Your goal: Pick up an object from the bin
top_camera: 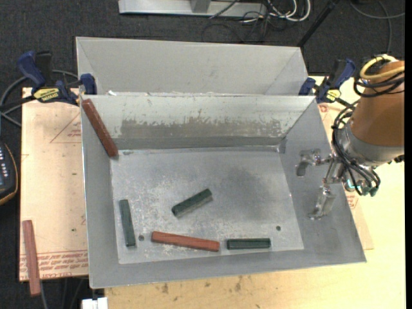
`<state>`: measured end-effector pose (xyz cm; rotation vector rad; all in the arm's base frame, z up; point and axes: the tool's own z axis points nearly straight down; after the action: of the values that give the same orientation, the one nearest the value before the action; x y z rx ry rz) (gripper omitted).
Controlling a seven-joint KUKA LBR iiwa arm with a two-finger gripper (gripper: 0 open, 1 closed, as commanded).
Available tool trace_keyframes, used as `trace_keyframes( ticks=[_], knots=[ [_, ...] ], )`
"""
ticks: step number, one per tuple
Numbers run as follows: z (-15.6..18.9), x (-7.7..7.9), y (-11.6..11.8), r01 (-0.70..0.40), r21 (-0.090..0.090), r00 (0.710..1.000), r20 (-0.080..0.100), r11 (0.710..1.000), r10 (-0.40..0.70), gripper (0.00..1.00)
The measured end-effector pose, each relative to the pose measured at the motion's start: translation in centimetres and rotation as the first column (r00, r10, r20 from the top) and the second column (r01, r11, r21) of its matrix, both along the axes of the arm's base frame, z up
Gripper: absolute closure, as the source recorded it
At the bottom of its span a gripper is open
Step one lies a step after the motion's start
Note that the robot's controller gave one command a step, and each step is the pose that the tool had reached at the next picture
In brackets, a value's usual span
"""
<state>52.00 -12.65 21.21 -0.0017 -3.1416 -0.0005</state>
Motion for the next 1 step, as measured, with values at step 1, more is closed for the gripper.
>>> trace_keyframes(
  ticks=[1],
  knots=[
    [-10.01, -1.6, 3.01, -0.104, 0.004, 0.995, -0.007, 0.995, 0.104, 0.0]
  ],
)
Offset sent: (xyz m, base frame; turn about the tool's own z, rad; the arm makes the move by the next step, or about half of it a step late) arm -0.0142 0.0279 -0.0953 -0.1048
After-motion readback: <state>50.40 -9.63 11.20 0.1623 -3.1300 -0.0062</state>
